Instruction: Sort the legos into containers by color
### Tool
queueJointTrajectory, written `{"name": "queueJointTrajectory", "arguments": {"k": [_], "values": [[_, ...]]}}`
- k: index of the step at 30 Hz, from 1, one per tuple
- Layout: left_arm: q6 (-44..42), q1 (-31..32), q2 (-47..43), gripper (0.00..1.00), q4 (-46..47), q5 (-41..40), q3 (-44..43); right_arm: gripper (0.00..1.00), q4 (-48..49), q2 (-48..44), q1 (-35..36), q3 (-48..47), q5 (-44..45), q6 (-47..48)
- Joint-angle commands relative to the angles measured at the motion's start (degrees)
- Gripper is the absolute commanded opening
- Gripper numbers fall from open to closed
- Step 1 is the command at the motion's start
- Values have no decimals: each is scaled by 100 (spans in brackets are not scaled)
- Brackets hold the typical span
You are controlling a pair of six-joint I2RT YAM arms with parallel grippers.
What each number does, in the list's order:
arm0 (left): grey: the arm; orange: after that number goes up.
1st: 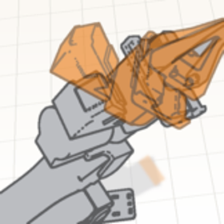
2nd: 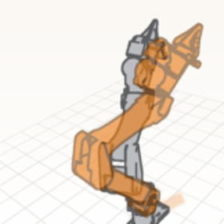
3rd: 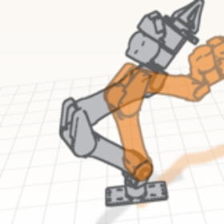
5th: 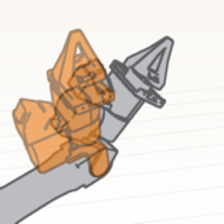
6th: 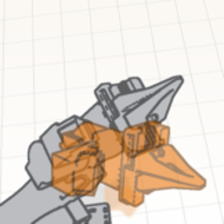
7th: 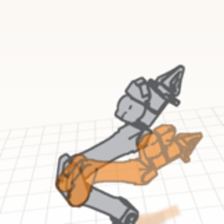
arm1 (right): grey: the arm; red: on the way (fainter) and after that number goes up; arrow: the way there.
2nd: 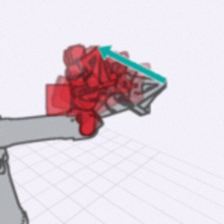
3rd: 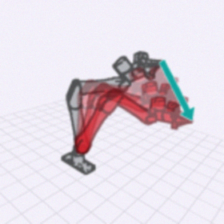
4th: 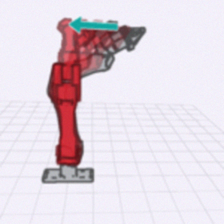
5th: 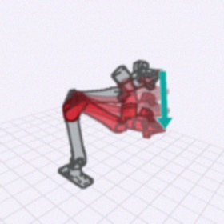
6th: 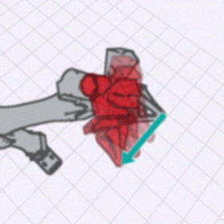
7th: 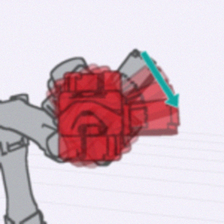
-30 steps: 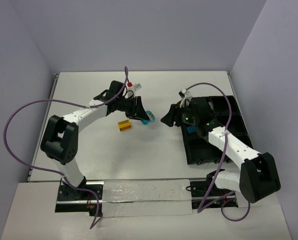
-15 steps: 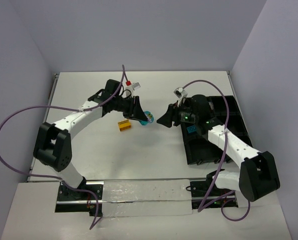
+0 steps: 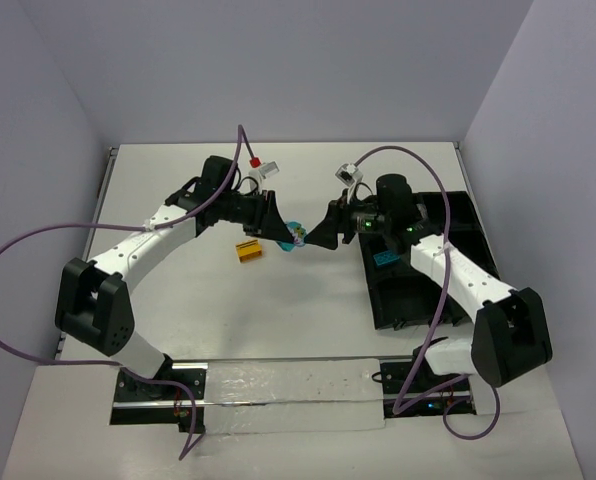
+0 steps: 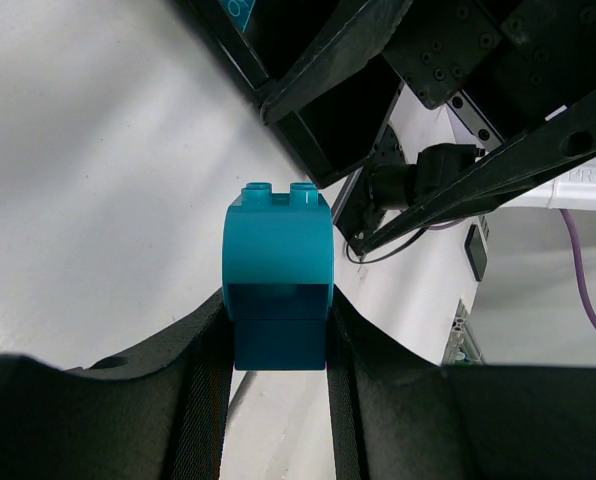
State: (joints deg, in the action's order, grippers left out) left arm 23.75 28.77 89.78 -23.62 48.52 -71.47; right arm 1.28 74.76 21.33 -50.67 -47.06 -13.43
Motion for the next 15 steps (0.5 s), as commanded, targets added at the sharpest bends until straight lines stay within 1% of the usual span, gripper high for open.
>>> {"name": "queueJointTrajectory", "arguments": {"k": [1,3,8,12,15], "values": [[-178,23,-306,0,3,213,-312,78,220,216,47,-335,-631,-112],[-155,23,-378,0,43,194,-338,81,283,319,47,-370,-815,-226],[-111,23,-483,0,120,175,-388,82,385,486,54,-483,-1197,-335],[-26,31,-554,0,219,217,-379,81,219,589,56,-608,-1303,-235],[-11,47,-584,0,243,228,-370,80,361,559,56,-564,-1327,-286]]}}
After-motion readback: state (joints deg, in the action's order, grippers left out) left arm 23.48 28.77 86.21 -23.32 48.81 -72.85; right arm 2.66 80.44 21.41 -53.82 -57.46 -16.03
